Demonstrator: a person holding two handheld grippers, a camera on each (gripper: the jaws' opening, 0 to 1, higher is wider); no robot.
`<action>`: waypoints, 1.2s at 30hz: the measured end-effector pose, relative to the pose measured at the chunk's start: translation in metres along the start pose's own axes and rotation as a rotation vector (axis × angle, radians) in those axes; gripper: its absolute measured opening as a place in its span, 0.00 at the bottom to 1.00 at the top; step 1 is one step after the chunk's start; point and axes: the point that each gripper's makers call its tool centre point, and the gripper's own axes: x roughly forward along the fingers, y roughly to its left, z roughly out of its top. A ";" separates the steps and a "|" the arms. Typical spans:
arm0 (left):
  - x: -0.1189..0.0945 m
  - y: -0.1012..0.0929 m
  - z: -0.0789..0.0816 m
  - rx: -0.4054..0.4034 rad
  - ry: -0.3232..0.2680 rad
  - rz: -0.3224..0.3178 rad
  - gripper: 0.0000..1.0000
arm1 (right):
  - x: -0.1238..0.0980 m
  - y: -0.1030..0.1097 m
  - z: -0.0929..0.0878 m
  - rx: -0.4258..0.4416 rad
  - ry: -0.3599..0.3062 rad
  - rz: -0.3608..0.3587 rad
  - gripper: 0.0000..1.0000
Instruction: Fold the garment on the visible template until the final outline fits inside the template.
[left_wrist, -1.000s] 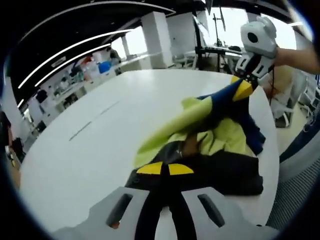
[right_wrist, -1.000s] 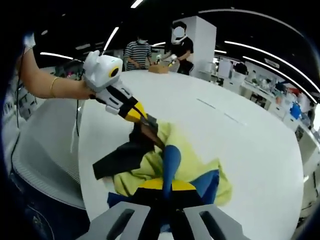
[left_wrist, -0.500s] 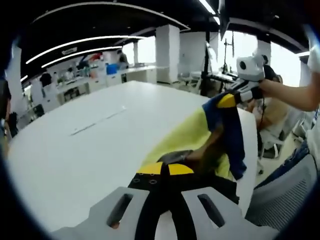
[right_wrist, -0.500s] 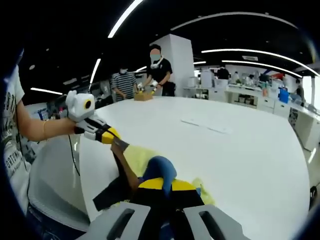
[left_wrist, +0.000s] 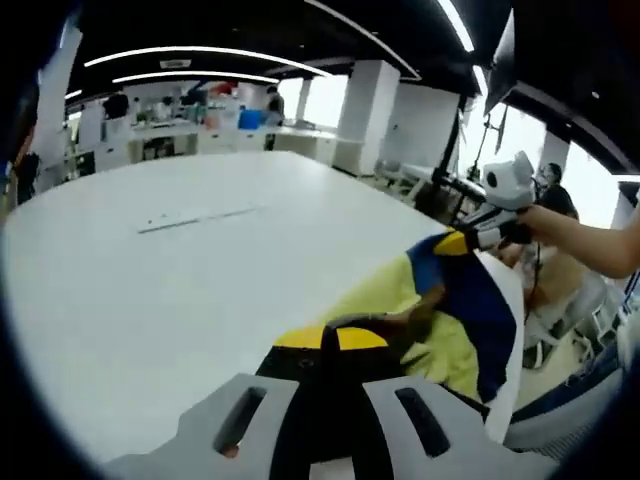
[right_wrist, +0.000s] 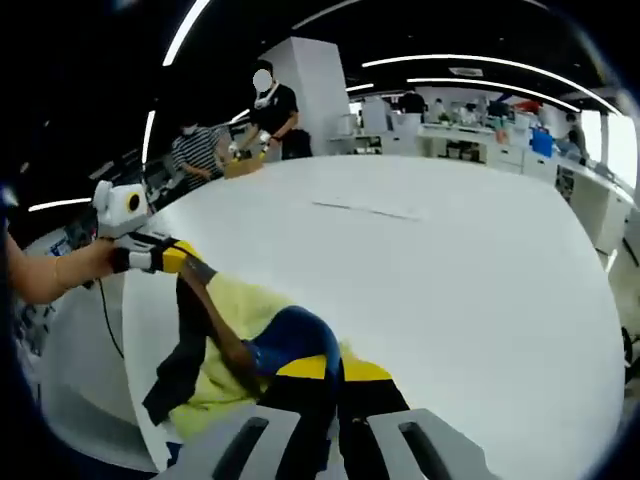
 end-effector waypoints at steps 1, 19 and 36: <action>0.004 0.005 0.001 0.005 0.002 0.011 0.00 | 0.003 -0.004 -0.002 0.002 0.007 -0.004 0.00; 0.044 0.037 -0.022 0.048 0.103 0.105 0.00 | 0.030 -0.025 -0.031 -0.028 0.136 -0.023 0.00; 0.034 0.026 -0.009 0.143 0.067 0.065 0.16 | 0.017 0.021 -0.007 -0.295 0.069 0.118 0.30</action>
